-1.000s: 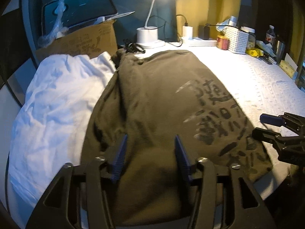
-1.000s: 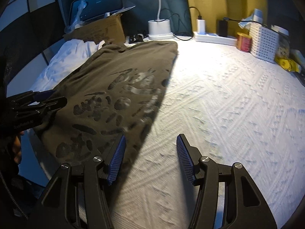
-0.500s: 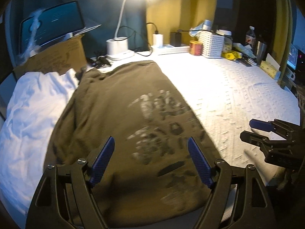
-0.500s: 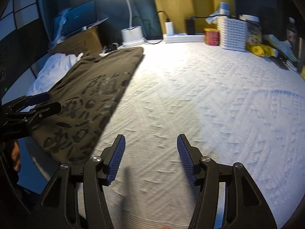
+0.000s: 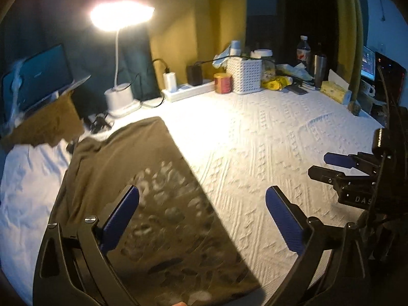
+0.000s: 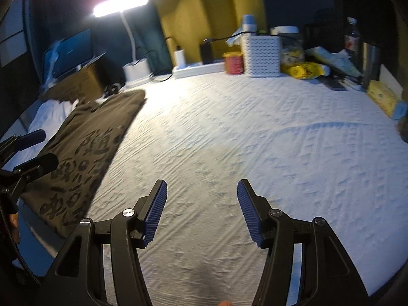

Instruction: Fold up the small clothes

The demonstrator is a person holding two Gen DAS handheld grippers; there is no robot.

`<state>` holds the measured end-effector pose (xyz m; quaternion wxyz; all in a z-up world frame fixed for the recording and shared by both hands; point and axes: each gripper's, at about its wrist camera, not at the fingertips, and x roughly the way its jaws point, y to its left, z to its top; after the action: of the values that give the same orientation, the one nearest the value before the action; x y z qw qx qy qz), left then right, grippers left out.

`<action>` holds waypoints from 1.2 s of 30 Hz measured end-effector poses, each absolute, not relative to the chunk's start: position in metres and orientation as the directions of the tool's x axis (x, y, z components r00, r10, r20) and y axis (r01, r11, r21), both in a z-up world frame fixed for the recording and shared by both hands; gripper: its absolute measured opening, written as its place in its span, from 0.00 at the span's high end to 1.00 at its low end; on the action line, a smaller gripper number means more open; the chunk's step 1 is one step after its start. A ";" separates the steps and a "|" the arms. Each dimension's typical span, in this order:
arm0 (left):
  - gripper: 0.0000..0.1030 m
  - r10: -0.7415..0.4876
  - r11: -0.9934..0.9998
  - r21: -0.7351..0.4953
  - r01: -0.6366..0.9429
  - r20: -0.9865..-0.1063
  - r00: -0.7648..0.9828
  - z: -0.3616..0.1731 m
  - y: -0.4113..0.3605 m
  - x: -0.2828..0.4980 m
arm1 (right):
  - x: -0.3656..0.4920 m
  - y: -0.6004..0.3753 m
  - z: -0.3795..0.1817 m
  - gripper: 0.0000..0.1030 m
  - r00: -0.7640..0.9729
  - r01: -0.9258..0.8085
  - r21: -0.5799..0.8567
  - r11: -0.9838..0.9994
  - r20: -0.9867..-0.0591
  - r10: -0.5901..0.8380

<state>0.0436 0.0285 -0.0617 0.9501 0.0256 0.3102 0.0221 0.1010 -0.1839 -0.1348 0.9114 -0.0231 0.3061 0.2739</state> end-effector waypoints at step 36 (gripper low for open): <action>0.01 0.033 0.998 0.056 -0.022 -0.206 0.978 0.056 0.020 0.011 | 0.081 -0.263 -0.012 0.41 0.888 -0.371 0.042 0.928 -0.276 0.368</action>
<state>0.0106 0.0204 0.0564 0.9941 0.0268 0.1040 0.0140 0.0807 -0.2631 -0.0116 0.9716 -0.0061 0.1408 0.1901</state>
